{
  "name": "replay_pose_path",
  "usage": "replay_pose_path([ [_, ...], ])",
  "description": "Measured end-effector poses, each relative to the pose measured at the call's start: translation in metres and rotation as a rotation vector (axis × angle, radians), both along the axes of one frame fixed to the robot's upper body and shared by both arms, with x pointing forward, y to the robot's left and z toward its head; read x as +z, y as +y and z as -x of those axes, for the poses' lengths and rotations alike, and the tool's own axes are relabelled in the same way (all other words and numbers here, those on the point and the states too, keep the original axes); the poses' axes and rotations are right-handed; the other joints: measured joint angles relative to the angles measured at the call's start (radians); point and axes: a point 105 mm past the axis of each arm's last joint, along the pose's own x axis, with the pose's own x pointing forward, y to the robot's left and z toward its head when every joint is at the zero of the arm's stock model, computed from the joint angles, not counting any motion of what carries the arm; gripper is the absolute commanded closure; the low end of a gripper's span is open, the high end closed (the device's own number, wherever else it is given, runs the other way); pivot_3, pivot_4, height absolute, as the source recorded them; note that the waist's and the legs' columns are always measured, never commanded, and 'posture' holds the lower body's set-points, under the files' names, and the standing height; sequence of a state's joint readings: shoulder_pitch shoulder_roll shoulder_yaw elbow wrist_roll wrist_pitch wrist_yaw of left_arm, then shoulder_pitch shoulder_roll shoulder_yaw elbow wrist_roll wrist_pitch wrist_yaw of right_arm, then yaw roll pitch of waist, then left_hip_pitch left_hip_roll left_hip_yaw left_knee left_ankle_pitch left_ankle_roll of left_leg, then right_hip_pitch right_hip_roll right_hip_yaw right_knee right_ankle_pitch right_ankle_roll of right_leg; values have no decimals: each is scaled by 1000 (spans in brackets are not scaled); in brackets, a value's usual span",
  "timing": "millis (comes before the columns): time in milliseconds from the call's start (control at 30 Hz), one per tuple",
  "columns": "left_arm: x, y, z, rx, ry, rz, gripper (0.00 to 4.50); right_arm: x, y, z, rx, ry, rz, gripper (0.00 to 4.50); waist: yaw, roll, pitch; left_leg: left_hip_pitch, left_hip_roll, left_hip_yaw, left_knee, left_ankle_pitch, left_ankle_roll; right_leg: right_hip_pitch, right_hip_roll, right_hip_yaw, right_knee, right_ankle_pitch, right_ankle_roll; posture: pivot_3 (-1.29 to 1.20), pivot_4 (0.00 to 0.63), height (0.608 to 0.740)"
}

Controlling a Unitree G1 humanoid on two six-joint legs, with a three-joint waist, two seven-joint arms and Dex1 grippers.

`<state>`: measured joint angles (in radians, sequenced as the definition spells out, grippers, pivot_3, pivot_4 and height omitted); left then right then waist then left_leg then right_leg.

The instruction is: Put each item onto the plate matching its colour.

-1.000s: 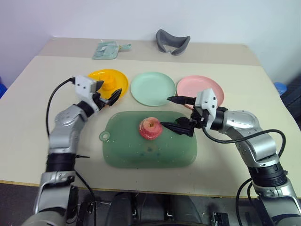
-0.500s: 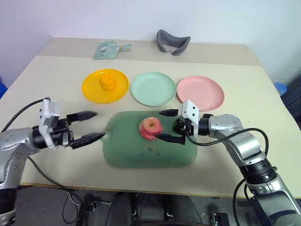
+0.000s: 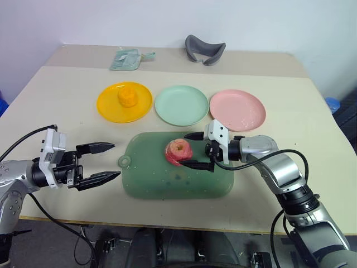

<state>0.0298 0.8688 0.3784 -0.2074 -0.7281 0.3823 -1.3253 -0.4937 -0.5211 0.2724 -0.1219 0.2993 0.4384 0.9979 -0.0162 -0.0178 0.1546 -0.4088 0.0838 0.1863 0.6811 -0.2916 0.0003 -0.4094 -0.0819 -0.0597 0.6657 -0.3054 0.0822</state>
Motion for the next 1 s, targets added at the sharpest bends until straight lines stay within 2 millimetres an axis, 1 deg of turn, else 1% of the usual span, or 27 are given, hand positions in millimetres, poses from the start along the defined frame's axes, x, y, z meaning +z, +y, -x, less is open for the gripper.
replay_pose_path([
  [333,0,0,1,-4,-7,-3,9,-2,4,-1,2,9,-5,0,0,0,0,0,0,0,0,0,0,0,0,0,0,0,0,0,150,740],
  [433,0,0,1,-9,-19,-13,0,-4,4,-2,-3,15,-2,890,-1,0,0,0,0,0,0,0,0,0,0,0,0,0,0,0,150,740],
  [500,0,0,1,-10,-26,-19,0,-5,4,-2,-5,18,-4,1860,-1,0,0,0,0,0,0,0,0,0,0,0,0,0,0,0,150,740],
  [533,0,0,1,-11,-31,-22,0,-5,4,-2,-5,18,-4,2237,-1,0,0,0,0,0,0,0,0,0,0,0,0,0,0,0,150,740],
  [733,2,-1,-1,-6,-53,-33,0,-4,4,-3,-8,15,-5,2237,-1,0,0,0,0,0,0,0,0,0,0,0,0,0,0,0,150,740],
  [833,1,0,-9,34,-96,-48,0,-1,3,-6,-28,11,-23,2237,0,0,0,0,0,0,0,0,0,0,0,0,0,0,0,0,150,740],
  [900,0,-1,-17,71,-115,-42,0,12,4,-12,-47,-9,-62,2237,0,0,0,0,0,0,0,0,0,0,0,0,0,0,0,0,150,740],
  [1000,-3,-11,-26,92,-126,-9,0,49,-1,-29,-108,-85,-141,2237,0,0,0,0,0,0,0,0,0,0,0,0,0,0,0,0,150,740],
])
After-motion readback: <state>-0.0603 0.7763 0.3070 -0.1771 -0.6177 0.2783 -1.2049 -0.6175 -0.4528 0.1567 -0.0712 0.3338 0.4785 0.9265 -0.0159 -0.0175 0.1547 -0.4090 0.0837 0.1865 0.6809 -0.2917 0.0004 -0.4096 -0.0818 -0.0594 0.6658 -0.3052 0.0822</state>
